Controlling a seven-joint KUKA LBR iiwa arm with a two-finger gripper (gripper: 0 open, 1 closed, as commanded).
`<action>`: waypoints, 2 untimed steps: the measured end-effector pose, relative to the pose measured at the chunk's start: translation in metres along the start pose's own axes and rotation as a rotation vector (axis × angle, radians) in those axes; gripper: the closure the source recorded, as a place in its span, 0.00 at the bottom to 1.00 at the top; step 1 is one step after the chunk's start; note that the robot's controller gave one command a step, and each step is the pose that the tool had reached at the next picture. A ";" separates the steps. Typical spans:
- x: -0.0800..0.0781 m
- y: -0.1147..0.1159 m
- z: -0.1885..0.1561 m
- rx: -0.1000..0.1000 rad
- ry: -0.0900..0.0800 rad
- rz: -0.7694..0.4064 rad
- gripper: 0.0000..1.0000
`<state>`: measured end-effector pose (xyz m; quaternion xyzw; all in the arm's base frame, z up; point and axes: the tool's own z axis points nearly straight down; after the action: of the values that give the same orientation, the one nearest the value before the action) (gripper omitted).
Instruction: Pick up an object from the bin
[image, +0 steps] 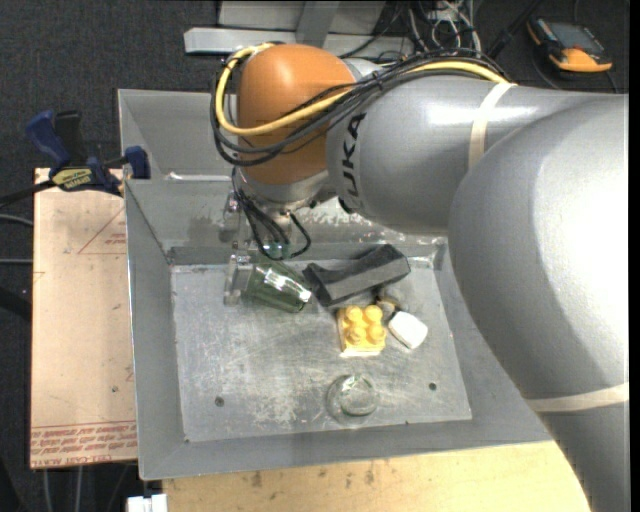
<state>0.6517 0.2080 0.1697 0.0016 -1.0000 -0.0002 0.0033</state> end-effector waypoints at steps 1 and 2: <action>-0.002 -0.001 -0.006 -0.001 -0.008 0.003 0.00; 0.001 -0.022 -0.006 -0.002 -0.007 0.037 0.00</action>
Offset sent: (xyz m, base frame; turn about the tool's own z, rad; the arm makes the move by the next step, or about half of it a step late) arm -0.0027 -0.0389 0.0060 0.0674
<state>0.6508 0.1863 0.1754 -0.0171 -0.9999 -0.0009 -0.0003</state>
